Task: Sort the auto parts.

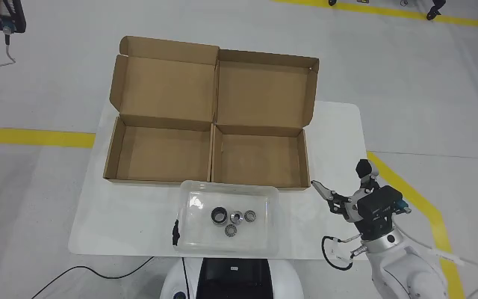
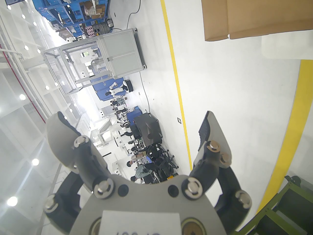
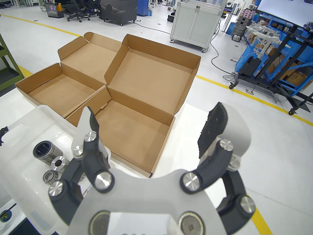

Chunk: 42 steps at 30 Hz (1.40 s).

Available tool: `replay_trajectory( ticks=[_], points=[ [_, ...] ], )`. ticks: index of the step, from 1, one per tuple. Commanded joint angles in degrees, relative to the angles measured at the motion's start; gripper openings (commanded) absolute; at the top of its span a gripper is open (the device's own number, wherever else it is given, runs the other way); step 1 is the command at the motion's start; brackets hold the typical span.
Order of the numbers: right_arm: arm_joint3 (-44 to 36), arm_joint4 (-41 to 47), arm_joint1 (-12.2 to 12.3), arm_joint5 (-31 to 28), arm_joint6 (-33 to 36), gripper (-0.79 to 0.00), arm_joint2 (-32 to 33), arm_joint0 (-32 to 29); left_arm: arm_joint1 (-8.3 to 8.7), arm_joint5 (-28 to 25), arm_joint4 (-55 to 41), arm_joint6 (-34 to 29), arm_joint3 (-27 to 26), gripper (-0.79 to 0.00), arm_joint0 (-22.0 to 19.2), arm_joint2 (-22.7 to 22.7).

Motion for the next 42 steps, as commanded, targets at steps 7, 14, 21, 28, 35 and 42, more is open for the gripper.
replay_trajectory(
  ticks=[7,14,21,28,35,42],
  points=[
    [0.0,0.0,0.0,0.0,0.0,0.0,0.0,0.0,0.0,0.0,0.0,0.0,0.0,-0.001,0.0,0.0],
    [0.0,0.0,0.0,0.0,0.0,-0.001,0.0,0.0,0.0,0.0,0.0,0.0,0.0,0.0,0.0,0.0],
    [0.0,0.0,0.0,0.0,0.0,0.0,0.0,0.0,0.0,0.0,0.0,0.0,0.0,-0.001,0.0,0.0],
    [0.0,0.0,0.0,0.0,0.0,-0.001,0.0,0.0,0.0,0.0,0.0,0.0,0.0,-0.001,0.0,0.0],
    [0.0,0.0,0.0,0.0,0.0,0.0,0.0,0.0,0.0,0.0,0.0,0.0,0.0,-0.001,0.0,0.0],
    [2.3,1.4,0.2,-2.7,2.1,0.0,-2.1,1.4,0.0,0.0,0.0,0.0,0.0,0.0,0.0,0.0]
  ],
)
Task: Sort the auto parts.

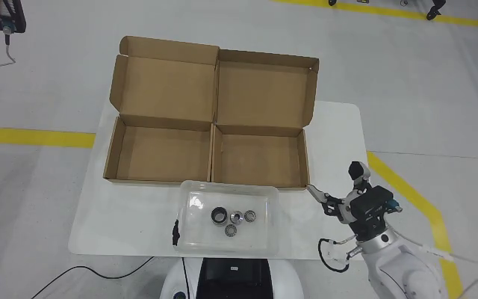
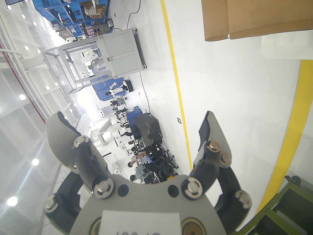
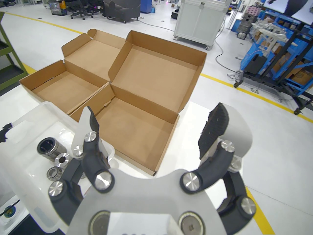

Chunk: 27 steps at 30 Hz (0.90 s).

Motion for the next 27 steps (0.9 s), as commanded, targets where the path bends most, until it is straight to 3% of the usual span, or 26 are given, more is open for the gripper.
replay_trajectory(
  ticks=[1,12,23,27],
  points=[
    [0.9,0.7,0.1,-0.4,1.1,0.0,-0.2,0.5,0.0,0.0,0.0,0.0,0.0,0.0,0.0,0.0],
    [5.0,4.4,0.7,-8.1,8.5,0.0,-6.4,6.9,0.0,0.0,0.0,0.0,0.0,0.0,0.0,0.0],
    [10.0,3.7,1.0,-10.0,14.3,0.0,-14.8,14.9,0.0,0.0,0.0,0.0,0.0,0.0,0.0,0.0],
    [11.8,3.8,1.1,-13.6,16.8,0.0,-18.1,17.5,0.0,0.0,0.0,0.0,0.0,0.0,0.0,0.0]
  ],
)
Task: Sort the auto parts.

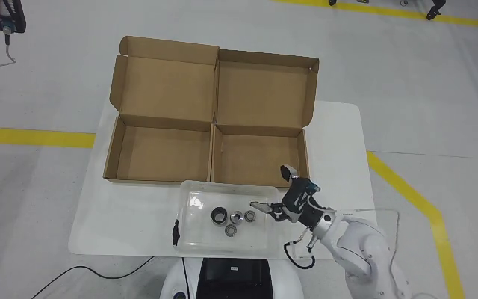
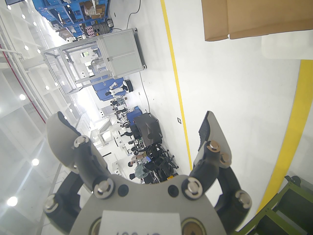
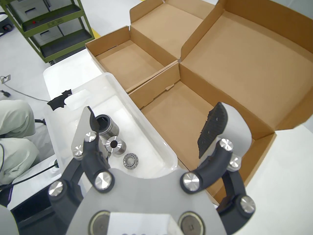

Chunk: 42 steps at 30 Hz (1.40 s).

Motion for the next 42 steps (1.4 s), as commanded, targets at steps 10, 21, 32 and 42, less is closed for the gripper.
replay_trajectory(
  ticks=[10,21,32,42],
  points=[
    [6.4,0.0,0.4,-8.7,4.8,0.0,-8.4,6.6,0.0,0.0,0.0,0.0,0.0,0.0,0.0,0.0],
    [6.4,0.0,0.4,-8.7,4.8,0.0,-8.4,6.6,0.0,0.0,0.0,0.0,0.0,0.0,0.0,0.0],
    [6.0,-1.2,0.5,-9.7,3.8,0.0,-9.7,7.1,0.0,0.0,0.0,0.0,0.0,0.0,0.0,0.0],
    [8.8,-12.3,0.6,-9.5,-1.0,0.0,-15.4,11.3,0.0,0.0,0.0,0.0,0.0,0.0,0.0,0.0]
  ],
)
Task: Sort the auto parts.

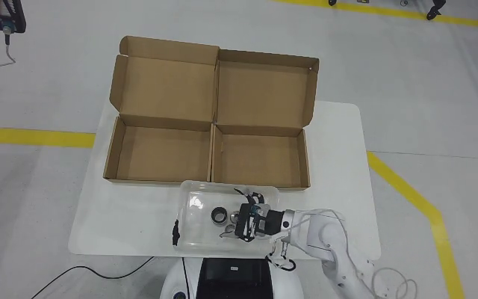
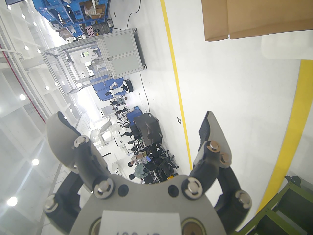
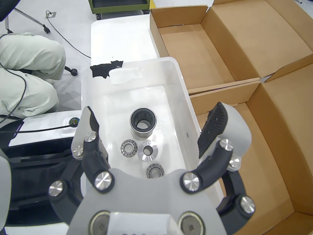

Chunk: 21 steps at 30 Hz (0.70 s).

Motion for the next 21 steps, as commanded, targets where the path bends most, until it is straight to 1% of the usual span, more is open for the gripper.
replay_trajectory(
  ticks=[1,4,7,10,11,12,13,15,19,21],
  points=[
    [0.7,-1.3,0.0,0.6,0.1,0.0,-0.9,0.7,0.0,0.0,0.0,0.0,0.0,0.0,0.0,0.0],
    [2.0,-3.1,0.0,2.2,0.7,0.0,-2.2,1.4,0.0,0.0,0.0,0.0,0.0,0.0,0.0,0.0],
    [3.3,-3.3,-0.1,2.4,0.2,0.0,-3.7,2.0,0.0,0.0,0.0,0.0,0.0,0.0,0.0,0.0],
    [4.5,-4.5,-0.1,2.6,0.0,-0.058,-5.3,2.7,0.0,0.0,0.0,0.0,0.0,0.0,0.0,0.0],
    [4.8,-4.9,-0.2,2.9,-0.1,-0.089,-5.8,2.9,0.0,0.0,0.0,0.0,0.0,0.0,0.0,0.0],
    [5.3,-5.1,-0.2,3.2,-0.3,-0.102,-6.3,3.2,0.0,0.0,0.0,0.0,0.0,0.0,0.0,0.0],
    [5.8,-5.3,-0.2,3.5,-0.3,-0.151,-6.7,3.5,0.0,0.0,0.0,0.0,0.0,0.0,0.0,0.0],
    [6.8,-5.7,-0.3,4.0,0.1,-0.185,-7.6,4.2,0.0,0.0,0.0,0.0,0.0,0.0,0.0,0.0],
    [8.6,-5.5,-0.6,5.0,1.0,-0.203,-9.2,5.6,0.0,0.0,0.0,0.0,0.0,0.0,0.0,0.0],
    [9.6,-5.1,-0.7,5.0,0.9,-0.197,-9.9,6.3,0.0,0.0,0.0,0.0,0.0,0.0,0.0,0.0]
  ],
)
